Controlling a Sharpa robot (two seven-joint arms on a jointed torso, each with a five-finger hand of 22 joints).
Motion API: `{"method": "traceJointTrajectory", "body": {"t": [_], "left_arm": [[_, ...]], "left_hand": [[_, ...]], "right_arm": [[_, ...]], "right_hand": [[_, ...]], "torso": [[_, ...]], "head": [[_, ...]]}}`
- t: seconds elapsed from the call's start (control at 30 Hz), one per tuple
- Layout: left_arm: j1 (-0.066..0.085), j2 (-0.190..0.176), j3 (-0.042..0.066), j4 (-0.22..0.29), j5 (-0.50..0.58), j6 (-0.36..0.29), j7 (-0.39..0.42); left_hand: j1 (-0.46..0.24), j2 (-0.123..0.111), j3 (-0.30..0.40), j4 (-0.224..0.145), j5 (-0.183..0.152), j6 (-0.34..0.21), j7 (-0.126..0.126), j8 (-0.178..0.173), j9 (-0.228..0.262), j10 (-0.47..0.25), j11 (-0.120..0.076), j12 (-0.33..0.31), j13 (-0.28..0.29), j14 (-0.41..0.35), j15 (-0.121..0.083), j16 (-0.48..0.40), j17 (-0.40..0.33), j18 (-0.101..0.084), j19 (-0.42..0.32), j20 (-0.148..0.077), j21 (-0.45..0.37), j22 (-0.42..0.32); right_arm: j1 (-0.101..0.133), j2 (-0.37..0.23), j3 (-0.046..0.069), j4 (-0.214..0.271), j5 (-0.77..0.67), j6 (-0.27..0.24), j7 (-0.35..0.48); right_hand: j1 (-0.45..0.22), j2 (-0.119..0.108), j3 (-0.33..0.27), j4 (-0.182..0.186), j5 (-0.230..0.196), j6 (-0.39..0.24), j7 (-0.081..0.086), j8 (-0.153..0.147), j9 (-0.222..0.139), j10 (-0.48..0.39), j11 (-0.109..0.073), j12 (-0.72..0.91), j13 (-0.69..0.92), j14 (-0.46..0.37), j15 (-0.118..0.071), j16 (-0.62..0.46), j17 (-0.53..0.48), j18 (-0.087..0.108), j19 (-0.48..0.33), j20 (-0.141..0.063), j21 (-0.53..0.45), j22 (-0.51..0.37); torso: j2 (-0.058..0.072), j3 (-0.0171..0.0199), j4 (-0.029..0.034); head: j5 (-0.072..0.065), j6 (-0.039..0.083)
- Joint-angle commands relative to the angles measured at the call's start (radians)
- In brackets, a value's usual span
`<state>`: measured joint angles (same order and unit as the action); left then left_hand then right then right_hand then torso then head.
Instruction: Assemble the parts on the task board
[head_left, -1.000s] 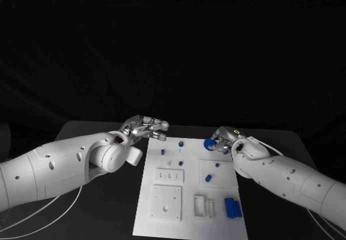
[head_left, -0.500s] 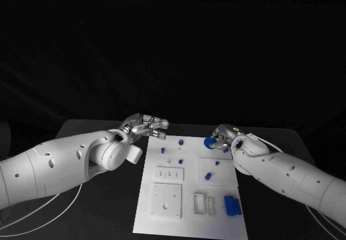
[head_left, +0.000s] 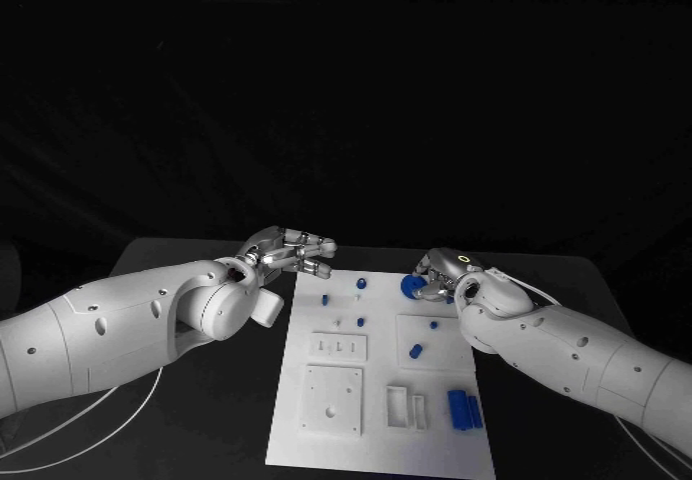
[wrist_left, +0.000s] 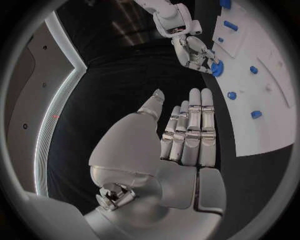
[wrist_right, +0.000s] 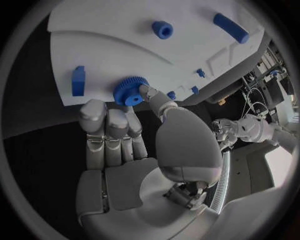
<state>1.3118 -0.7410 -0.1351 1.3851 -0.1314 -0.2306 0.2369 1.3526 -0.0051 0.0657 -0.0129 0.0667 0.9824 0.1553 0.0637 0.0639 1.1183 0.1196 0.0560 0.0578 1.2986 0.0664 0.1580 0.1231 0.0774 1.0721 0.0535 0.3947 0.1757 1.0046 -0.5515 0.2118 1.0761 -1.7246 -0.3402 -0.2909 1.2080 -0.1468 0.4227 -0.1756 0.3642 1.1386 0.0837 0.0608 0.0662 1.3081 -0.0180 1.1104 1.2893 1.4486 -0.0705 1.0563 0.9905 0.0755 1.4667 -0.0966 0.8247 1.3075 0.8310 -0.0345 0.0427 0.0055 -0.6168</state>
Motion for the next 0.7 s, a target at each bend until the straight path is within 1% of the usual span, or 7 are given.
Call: {"method": "traceJointTrajectory", "body": {"t": [0.03,0.17,0.23,0.37,0.5,0.63,0.7], "left_arm": [[0.001,0.000,0.001,0.003,-0.004,0.006,-0.001],[0.001,-0.001,0.001,0.005,-0.004,0.002,-0.004],[0.001,-0.002,0.001,0.006,-0.004,0.000,-0.005],[0.001,-0.003,0.001,0.008,-0.004,-0.001,-0.006],[0.001,-0.003,0.001,0.010,-0.005,-0.002,-0.006],[0.001,0.000,0.001,0.010,-0.005,-0.001,-0.006],[0.001,0.001,0.001,0.010,-0.005,-0.001,-0.006]], "left_hand": [[-0.001,0.005,-0.001,0.003,-0.004,-0.002,-0.001,-0.001,0.002,-0.007,0.003,0.003,0.002,-0.006,0.001,0.006,0.001,0.004,-0.006,-0.002,0.003,-0.001],[-0.001,0.005,-0.001,0.003,-0.004,-0.002,-0.001,-0.001,0.002,-0.007,0.003,0.003,0.002,-0.006,0.001,0.006,0.001,0.004,-0.006,-0.002,0.003,-0.001],[0.000,0.006,-0.001,0.003,-0.003,-0.002,-0.001,-0.001,0.002,-0.006,0.003,0.003,0.002,-0.006,0.001,0.006,0.001,0.004,-0.006,-0.003,0.004,-0.001],[0.001,0.007,0.000,0.002,-0.003,-0.002,-0.001,-0.001,0.002,-0.006,0.003,0.003,0.002,-0.005,0.001,0.007,0.001,0.005,-0.005,-0.003,0.005,-0.001],[0.001,0.007,0.000,0.002,-0.003,-0.002,-0.001,-0.001,0.002,-0.006,0.003,0.003,0.002,-0.005,0.001,0.007,0.001,0.005,-0.005,-0.003,0.005,-0.001],[0.001,0.007,0.001,0.001,-0.002,-0.002,-0.001,-0.001,0.001,-0.006,0.003,0.003,0.001,-0.005,0.000,0.007,0.001,0.005,-0.006,-0.003,0.006,-0.001],[0.001,0.007,0.001,0.001,-0.002,-0.002,-0.001,-0.001,0.001,-0.006,0.003,0.003,0.001,-0.005,0.000,0.007,0.001,0.005,-0.006,-0.003,0.006,-0.001]], "right_arm": [[0.001,-0.012,0.001,0.051,-0.060,-0.077,-0.016],[0.001,-0.025,0.001,0.119,-0.079,-0.111,-0.020],[0.001,-0.026,0.001,0.148,-0.089,-0.123,-0.022],[0.001,-0.016,0.001,0.183,-0.102,-0.128,-0.024],[0.001,0.009,-0.006,0.192,-0.112,-0.126,-0.023],[-0.003,0.038,-0.013,0.182,-0.116,-0.127,-0.021],[-0.005,0.054,-0.016,0.174,-0.118,-0.127,-0.021]], "right_hand": [[-0.003,0.004,-0.001,-0.007,0.002,0.046,-0.012,0.003,0.014,0.004,-0.005,0.000,0.001,0.000,-0.010,-0.001,0.001,-0.014,0.056,-0.006,0.011,0.106],[-0.003,0.003,-0.002,-0.003,-0.003,0.047,-0.013,0.002,0.013,0.006,-0.006,-0.001,0.001,0.000,-0.011,-0.001,0.001,-0.015,0.056,-0.007,0.018,0.107],[-0.003,0.001,-0.002,-0.002,-0.003,0.049,-0.013,0.002,0.013,0.008,-0.006,0.000,0.002,0.000,-0.011,-0.002,0.000,-0.015,0.057,-0.007,0.021,0.107],[-0.002,0.000,-0.001,0.000,-0.005,0.050,-0.013,0.002,0.013,0.008,-0.006,-0.001,0.002,0.001,-0.011,-0.001,0.001,-0.016,0.057,-0.008,0.023,0.108],[-0.001,-0.002,0.000,0.003,-0.010,0.050,-0.013,0.002,0.012,0.008,-0.006,-0.002,0.003,0.000,-0.011,-0.002,0.001,-0.016,0.056,-0.008,0.025,0.108],[-0.001,-0.002,0.000,0.006,-0.013,0.045,-0.012,0.002,0.011,0.007,-0.006,-0.005,0.002,0.000,-0.011,-0.004,-0.001,-0.016,0.055,-0.008,0.023,0.107],[-0.001,-0.002,0.000,0.006,-0.013,0.045,-0.012,0.002,0.011,0.007,-0.006,-0.005,0.002,0.000,-0.011,-0.004,-0.001,-0.016,0.055,-0.008,0.023,0.107]], "torso": [[-0.001,-0.0014,0.0000],[-0.001,-0.0025,-0.0003],[0.000,-0.0017,0.0004],[0.002,-0.0016,0.0012],[0.002,-0.0012,0.0021],[0.003,-0.0022,0.0056],[0.003,-0.0016,0.0055]], "head": [[0.000,0.001],[-0.001,0.002],[-0.002,0.002],[-0.001,0.003],[-0.002,0.004],[-0.004,0.005],[-0.003,0.004]]}}
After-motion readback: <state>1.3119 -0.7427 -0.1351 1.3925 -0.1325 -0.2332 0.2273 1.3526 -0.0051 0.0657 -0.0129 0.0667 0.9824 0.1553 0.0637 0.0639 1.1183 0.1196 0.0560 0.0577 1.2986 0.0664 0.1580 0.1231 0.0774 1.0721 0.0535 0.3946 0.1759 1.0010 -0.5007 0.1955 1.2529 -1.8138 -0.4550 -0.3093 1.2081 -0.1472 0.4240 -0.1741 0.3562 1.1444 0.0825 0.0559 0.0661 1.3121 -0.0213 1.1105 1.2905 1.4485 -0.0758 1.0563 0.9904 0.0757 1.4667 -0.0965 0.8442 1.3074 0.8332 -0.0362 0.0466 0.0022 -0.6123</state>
